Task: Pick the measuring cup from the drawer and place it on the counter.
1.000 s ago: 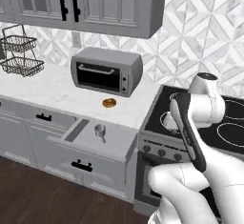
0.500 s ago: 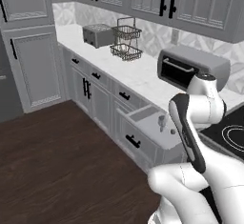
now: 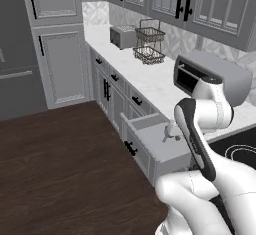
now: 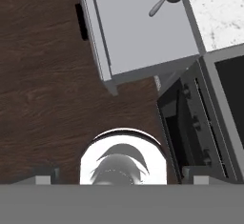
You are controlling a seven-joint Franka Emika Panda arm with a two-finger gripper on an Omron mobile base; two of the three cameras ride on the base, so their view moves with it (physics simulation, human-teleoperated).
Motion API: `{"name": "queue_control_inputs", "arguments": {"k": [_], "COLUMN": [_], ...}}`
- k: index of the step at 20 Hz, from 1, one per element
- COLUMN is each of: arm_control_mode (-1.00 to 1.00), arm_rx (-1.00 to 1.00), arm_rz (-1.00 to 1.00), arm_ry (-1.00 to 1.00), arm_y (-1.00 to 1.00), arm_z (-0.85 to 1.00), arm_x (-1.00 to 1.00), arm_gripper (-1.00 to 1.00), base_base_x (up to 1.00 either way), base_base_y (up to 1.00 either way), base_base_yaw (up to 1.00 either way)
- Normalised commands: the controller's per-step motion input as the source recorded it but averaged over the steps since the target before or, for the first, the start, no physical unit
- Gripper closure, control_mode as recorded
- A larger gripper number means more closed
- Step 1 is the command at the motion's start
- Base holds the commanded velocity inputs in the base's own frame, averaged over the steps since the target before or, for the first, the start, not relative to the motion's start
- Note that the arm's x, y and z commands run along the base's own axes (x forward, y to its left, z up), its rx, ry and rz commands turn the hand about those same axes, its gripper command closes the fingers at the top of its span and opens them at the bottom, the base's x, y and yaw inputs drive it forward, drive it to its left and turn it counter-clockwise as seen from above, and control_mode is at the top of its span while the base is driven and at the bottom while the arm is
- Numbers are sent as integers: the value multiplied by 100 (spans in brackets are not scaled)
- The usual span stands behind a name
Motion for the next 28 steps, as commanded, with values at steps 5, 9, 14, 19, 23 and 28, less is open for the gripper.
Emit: {"name": "queue_control_inputs", "arguments": {"k": [5,9,14,19,23,28], "arm_control_mode": [-100,-100,-100,-100,-100,-100], "arm_rx": [1,0,0,3,1,0], "arm_rz": [8,2,2,1,3,4], "arm_ry": [1,0,-2,2,0,0], "arm_y": [-5,61,67,8,0,0], "arm_z": [-14,-79,-74,-14,-39,-50], "arm_x": [30,100,93,94,89,78], "arm_gripper": [-100,-100,-100,-100,-100,-100], "base_base_x": [3,0,0,0,0,0], "base_base_y": [-15,0,0,0,0,0], "base_base_yaw": [9,0,0,0,0,0]}}
